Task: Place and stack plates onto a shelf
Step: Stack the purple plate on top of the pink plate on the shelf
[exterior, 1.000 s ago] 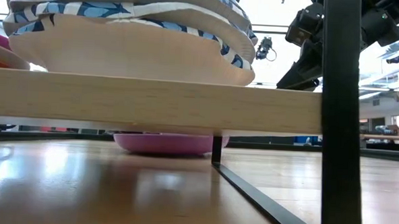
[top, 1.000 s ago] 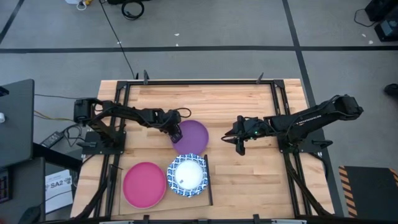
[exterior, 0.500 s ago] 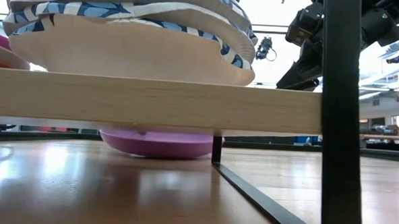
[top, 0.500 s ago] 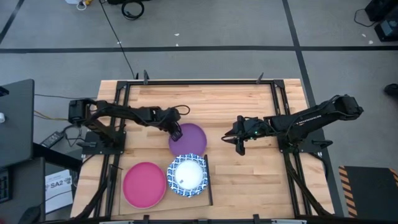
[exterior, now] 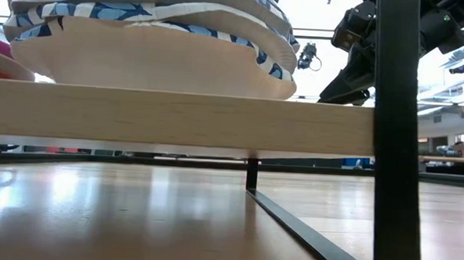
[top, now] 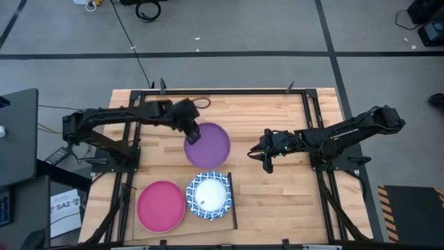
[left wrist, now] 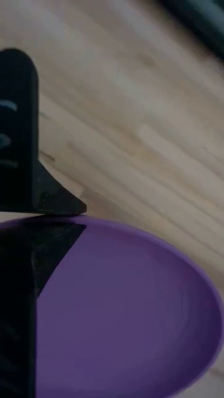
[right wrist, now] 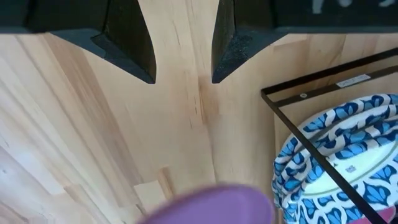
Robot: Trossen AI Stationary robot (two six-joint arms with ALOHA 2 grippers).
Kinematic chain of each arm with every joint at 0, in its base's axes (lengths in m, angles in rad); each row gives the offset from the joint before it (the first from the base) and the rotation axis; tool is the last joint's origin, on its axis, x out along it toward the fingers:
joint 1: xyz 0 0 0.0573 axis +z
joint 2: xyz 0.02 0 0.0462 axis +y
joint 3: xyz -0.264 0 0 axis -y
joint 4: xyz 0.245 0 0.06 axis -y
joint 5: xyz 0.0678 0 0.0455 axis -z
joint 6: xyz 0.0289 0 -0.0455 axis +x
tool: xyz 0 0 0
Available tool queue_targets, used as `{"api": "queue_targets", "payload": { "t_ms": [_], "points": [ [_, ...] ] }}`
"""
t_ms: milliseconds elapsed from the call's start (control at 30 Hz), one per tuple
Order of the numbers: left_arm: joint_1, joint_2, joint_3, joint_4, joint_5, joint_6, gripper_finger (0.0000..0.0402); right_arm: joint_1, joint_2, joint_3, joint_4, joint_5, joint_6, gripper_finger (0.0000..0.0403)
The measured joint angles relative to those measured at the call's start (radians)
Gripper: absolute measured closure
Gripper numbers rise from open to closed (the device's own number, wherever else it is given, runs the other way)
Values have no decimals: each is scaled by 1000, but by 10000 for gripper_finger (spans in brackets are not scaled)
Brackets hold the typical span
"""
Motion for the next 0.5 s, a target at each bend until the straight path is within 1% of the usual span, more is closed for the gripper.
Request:
{"api": "queue_targets", "payload": {
  "t_ms": [167, 267, 500],
  "points": [
    [-11, -6, 222, -216, -1, 42, 385, 0, 0, 1, 12, 0, 0, 242],
    [-26, -6, 347, -310, 1, 50, 385, 1, 0, 1, 13, 0, 0, 242],
    [-92, -6, 585, -538, 2, 37, 385, 1, 0, 1, 13, 0, 0, 242]
  ]
}}
